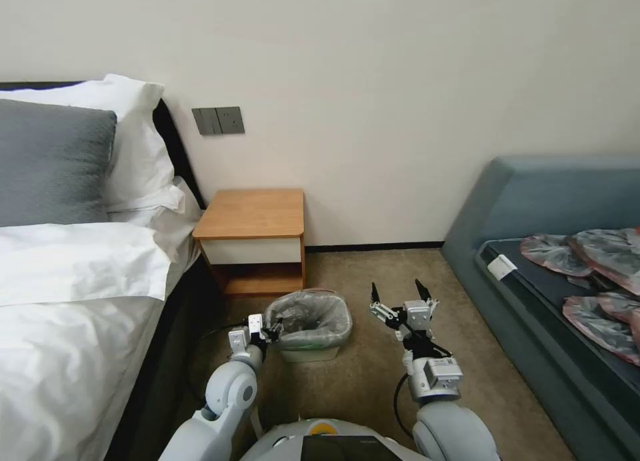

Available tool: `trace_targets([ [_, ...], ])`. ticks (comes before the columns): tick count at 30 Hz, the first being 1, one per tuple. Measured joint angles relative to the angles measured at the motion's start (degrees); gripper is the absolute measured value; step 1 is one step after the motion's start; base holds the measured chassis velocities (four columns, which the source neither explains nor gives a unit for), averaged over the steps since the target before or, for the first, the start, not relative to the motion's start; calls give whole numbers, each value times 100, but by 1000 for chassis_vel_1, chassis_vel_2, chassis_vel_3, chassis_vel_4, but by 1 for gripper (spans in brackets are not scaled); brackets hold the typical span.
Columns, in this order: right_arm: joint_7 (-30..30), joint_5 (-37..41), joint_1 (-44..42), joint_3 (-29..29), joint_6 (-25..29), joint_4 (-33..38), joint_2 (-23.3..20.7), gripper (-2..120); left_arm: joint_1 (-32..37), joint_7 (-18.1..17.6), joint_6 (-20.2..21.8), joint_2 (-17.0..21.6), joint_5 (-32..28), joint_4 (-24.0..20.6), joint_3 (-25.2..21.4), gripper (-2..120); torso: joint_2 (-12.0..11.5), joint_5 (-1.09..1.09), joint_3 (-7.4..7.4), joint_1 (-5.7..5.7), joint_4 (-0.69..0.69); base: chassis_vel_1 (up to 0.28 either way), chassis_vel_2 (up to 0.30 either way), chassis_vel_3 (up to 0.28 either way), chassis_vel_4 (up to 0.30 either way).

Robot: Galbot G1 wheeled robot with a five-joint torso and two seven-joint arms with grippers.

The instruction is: Pick up the garbage bag from the table and place it over the trash can.

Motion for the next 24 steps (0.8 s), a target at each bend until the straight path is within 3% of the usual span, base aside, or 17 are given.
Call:
trace_targets([
  [3, 0, -17, -26, -9, 9, 13, 32, 100, 26, 23, -21, 2, 5, -55, -30, 80, 0, 0, 0, 0, 0, 0, 0, 0, 0],
  [8, 3, -72, -79, -40, 49, 21, 66, 100, 77, 85, -67, 6, 83, -131, -98, 96, 0, 0, 0, 0, 0, 0, 0, 0, 0],
  [15, 44, -118, -150, -51, 106, 36, 67, 100, 169, 136, -206, 20, 143, -282, -216, 100, 0, 0, 0, 0, 0, 0, 0, 0, 0],
  [19, 107, -127, -178, -1, 190, 0, 62, 100, 233, 311, -620, 1, 440, -384, -342, 100, 0, 0, 0, 0, 0, 0, 0, 0, 0],
  [22, 229, -120, -244, 172, 380, -139, 57, 100, 320, 880, -1488, -24, 1376, -451, -598, 100, 0, 1, 0, 0, 0, 0, 0, 0, 0],
  [24, 278, -114, -268, 212, 434, -174, 39, 100, 349, 1038, -1683, -18, 1546, -478, -643, 100, 0, 0, 0, 0, 0, 0, 0, 0, 0],
])
